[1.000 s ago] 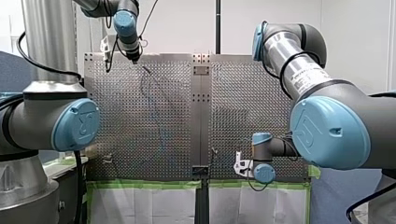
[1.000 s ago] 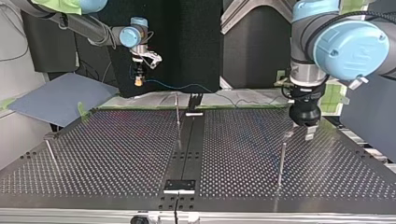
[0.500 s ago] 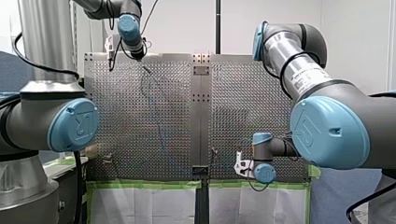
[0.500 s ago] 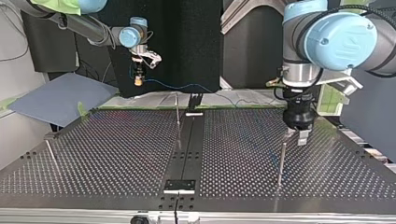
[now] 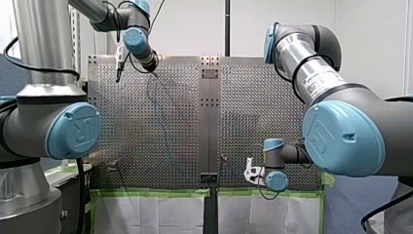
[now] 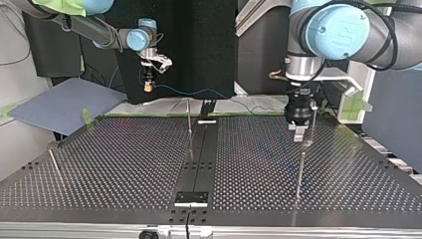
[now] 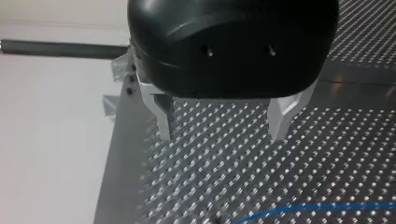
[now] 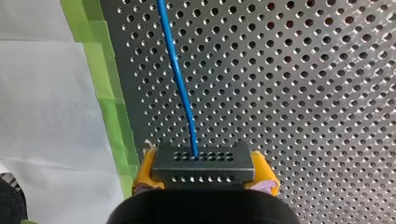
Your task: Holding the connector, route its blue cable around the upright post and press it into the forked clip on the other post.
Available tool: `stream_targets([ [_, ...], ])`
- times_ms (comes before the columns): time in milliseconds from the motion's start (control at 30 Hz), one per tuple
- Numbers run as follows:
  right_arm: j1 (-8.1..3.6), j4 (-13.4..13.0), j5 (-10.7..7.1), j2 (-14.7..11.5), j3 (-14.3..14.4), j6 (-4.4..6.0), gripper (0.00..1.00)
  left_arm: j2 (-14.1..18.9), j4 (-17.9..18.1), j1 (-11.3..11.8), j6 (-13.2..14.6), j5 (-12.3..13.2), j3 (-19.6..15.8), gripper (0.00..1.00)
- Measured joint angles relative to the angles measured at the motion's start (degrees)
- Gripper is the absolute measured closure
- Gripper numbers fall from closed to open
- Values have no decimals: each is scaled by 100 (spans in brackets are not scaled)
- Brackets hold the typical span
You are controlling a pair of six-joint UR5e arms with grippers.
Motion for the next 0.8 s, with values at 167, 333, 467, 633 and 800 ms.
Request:
stream_targets([
  [167, -8, -4, -1, 0, 0, 27, 100, -5, 266, -120, 263, 117, -137, 0],
  [333, -17, 14, -1, 0, 0, 34, 100, -144, 500, -212, 497, 236, -158, 0],
  [467, -18, 54, -1, 0, 0, 32, 100, -365, 734, -269, 733, 310, -155, 0],
  [633, -19, 95, -2, 3, 1, 18, 100, -583, 1021, -288, 1018, 218, -154, 0],
  [800, -16, 108, -2, 7, 3, 15, 100, -631, 1198, -314, 1291, -24, -154, 0],
])
